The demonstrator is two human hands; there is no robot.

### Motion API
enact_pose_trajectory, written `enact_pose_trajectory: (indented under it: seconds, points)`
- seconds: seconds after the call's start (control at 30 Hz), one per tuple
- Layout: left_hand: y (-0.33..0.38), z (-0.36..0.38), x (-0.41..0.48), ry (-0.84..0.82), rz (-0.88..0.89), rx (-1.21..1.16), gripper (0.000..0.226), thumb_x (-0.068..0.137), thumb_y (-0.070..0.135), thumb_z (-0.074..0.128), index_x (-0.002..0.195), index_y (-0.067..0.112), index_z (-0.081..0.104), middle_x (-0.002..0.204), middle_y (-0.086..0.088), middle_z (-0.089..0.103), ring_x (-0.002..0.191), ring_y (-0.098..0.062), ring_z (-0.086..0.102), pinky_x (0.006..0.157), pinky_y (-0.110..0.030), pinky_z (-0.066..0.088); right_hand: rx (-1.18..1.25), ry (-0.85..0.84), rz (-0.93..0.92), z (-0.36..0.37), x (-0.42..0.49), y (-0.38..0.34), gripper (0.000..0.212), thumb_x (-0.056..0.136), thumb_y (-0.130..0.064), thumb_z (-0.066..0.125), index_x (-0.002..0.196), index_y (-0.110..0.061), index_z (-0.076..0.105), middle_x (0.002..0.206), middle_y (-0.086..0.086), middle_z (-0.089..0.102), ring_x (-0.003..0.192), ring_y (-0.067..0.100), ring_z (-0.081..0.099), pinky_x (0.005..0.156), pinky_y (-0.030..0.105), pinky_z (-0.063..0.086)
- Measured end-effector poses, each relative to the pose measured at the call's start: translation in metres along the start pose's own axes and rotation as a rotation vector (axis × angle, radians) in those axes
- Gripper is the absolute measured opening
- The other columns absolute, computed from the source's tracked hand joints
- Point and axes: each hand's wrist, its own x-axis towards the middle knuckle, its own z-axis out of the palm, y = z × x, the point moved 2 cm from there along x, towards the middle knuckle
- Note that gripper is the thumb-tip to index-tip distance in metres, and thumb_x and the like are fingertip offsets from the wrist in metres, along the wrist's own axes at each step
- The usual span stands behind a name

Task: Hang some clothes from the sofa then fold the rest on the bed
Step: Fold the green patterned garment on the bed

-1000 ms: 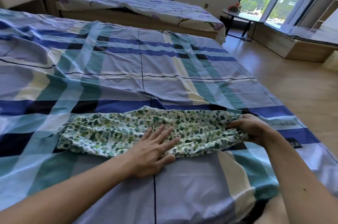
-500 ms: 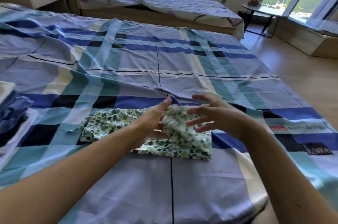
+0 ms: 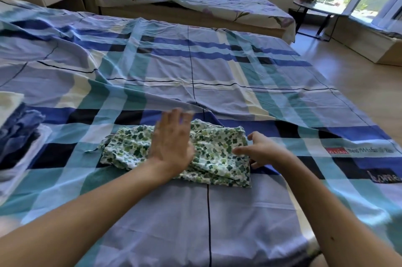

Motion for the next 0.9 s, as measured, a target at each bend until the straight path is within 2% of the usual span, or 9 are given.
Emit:
enact_pose_trajectory:
  seconds: [0.03,0.1,0.23,0.4,0.57,0.63,0.7,0.8,0.9]
  points:
    - [0.007,-0.003,-0.001,0.123,0.225,-0.054,0.064,0.081,0.016,0.067,0.141,0.017,0.043,0.135,-0.004,0.041,0.126,-0.021,0.040,0.108,-0.037,0.042,0.019,0.002,-0.012,0.002,0.002,-0.001,0.056,0.080,-0.033,0.084,0.112,-0.011,0.044,0.110,0.006,0.062,0.097,0.021,0.066,0.076,0.042,0.062]
    - [0.017,0.003,-0.005,0.055,0.491,-0.135,0.055,0.091,0.018,0.059,0.145,0.022,0.045,0.152,-0.003,0.036,0.145,-0.022,0.029,0.121,-0.038,0.029,0.077,-0.015,-0.025,0.005,0.002,-0.002,0.060,0.074,-0.028,0.088,0.117,-0.014,0.048,0.111,0.010,0.066,0.096,0.023,0.070,0.078,0.046,0.063]
    - [0.006,0.047,-0.019,-0.510,0.382,0.024,0.061,0.105,0.056,0.024,0.159,0.039,0.001,0.166,0.007,-0.018,0.150,-0.014,-0.027,0.126,-0.048,-0.006,0.211,-0.047,0.014,0.009,-0.002,0.001,0.074,0.076,-0.008,0.085,0.134,-0.013,0.040,0.119,0.012,0.062,0.100,0.026,0.068,0.065,0.040,0.061]
    - [0.001,0.034,-0.021,-0.524,0.318,0.016,0.068,0.103,0.061,0.021,0.160,0.033,-0.003,0.165,0.005,-0.021,0.150,-0.015,-0.027,0.124,-0.045,-0.013,0.296,-0.034,-0.021,0.012,-0.001,0.005,0.069,0.074,0.002,0.083,0.132,-0.011,0.048,0.109,0.015,0.068,0.094,0.029,0.072,0.072,0.042,0.062]
    - [-0.017,0.014,-0.032,-0.680,0.191,-0.124,0.066,0.102,0.062,0.024,0.160,0.032,0.013,0.169,0.003,-0.007,0.154,-0.017,-0.015,0.125,-0.045,-0.006,0.521,-0.088,-0.097,0.011,-0.023,-0.032,0.054,0.078,0.009,0.075,0.127,-0.004,0.057,0.099,0.022,0.075,0.074,0.028,0.075,0.059,0.036,0.062]
    - [-0.024,-0.009,-0.030,-0.639,0.099,-0.322,0.062,0.104,0.056,0.028,0.157,0.025,0.030,0.168,-0.003,0.014,0.155,-0.020,0.007,0.125,-0.035,0.007,0.551,-0.107,-0.159,0.014,-0.036,-0.059,0.053,0.079,0.008,0.074,0.128,-0.007,0.057,0.099,0.022,0.075,0.073,0.028,0.075,0.057,0.034,0.062]
    - [-0.033,-0.032,-0.023,-0.561,-0.066,-0.605,0.064,0.101,0.056,0.029,0.149,0.016,0.044,0.156,-0.008,0.040,0.144,-0.024,0.035,0.119,-0.029,0.022,0.513,-0.135,-0.220,0.022,-0.046,-0.088,0.055,0.081,0.006,0.073,0.131,-0.007,0.056,0.105,0.024,0.073,0.080,0.030,0.074,0.064,0.037,0.063]
    - [-0.061,-0.056,-0.017,-0.380,-0.399,-1.098,0.065,0.098,0.061,0.029,0.131,0.012,0.058,0.136,-0.013,0.060,0.118,-0.027,0.059,0.106,-0.046,0.048,0.426,-0.165,-0.314,0.044,-0.060,-0.133,0.064,0.079,0.002,0.077,0.137,-0.009,0.052,0.113,0.022,0.069,0.094,0.034,0.072,0.080,0.043,0.062]
    - [-0.097,-0.066,-0.016,-0.288,-0.644,-1.382,0.058,0.097,0.064,0.042,0.113,0.015,0.068,0.107,-0.008,0.073,0.095,-0.028,0.071,0.082,-0.041,0.059,0.501,-0.325,-0.433,0.074,-0.077,-0.169,0.062,0.087,0.000,0.070,0.142,-0.008,0.042,0.113,0.020,0.069,0.087,0.027,0.070,0.073,0.036,0.060]
